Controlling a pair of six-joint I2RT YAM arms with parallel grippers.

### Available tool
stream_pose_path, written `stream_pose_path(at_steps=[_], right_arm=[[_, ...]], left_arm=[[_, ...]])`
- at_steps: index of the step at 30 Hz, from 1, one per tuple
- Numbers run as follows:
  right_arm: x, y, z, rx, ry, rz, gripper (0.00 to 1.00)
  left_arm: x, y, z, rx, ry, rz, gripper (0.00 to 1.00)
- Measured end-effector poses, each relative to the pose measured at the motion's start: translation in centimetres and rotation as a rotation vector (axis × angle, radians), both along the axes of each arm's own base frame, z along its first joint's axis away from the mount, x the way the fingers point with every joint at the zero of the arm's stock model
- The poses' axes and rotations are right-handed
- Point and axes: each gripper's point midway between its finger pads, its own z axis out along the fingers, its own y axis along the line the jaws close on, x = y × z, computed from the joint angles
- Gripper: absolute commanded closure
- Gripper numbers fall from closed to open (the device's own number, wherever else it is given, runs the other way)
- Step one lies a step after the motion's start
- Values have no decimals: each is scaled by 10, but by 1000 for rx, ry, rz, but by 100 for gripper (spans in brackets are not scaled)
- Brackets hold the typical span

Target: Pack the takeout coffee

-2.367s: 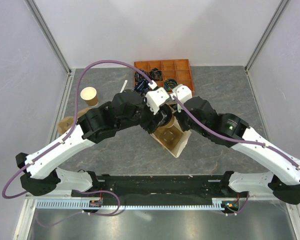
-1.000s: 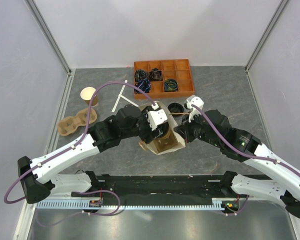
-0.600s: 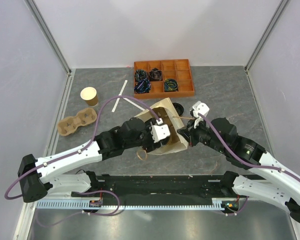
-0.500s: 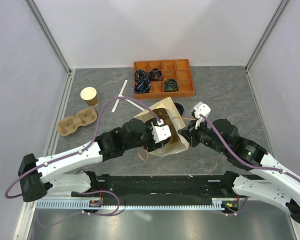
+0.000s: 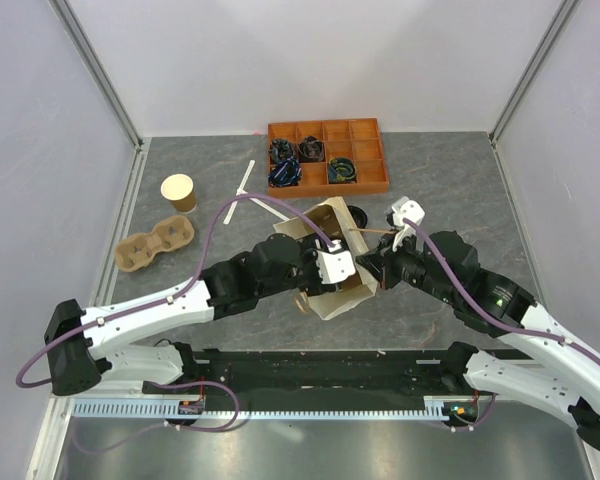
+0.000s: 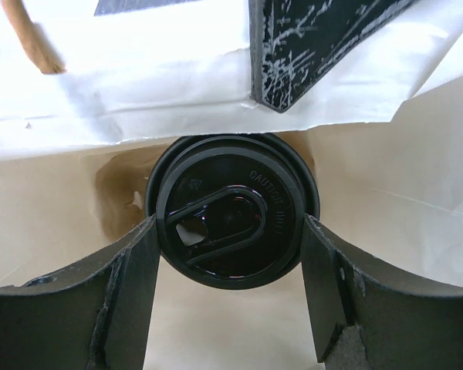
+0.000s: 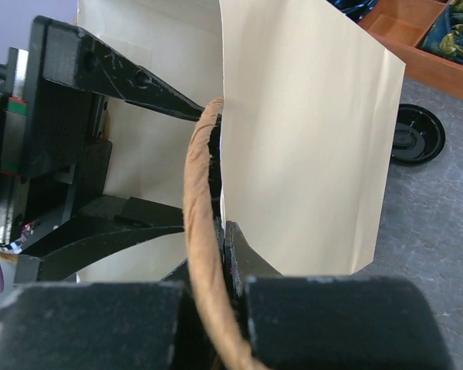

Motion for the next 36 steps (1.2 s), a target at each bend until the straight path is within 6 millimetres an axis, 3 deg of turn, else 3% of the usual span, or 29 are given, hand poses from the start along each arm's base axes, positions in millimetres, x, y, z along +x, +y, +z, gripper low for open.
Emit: stream_pose_path(at_steps=[12,20,27,32,36], right_arm=[[-2,-18,-7,12,69,-64,100],[7,-23,-3,-7,109,-109,100],[14,-15,2,-54,155,-53,100],[-1,-9,2,-89,127,89,100],[-19,-1,0,-100,129,225,100]], left_arm=[[11,-7,-34,83,15,37,76],[11,-8,-30,77,15,31,77],[11,-16,-5,37,4,14,78],[7,-17,-6,45,17,-10,80],[-10,-13,-12,61,13,-108,81]])
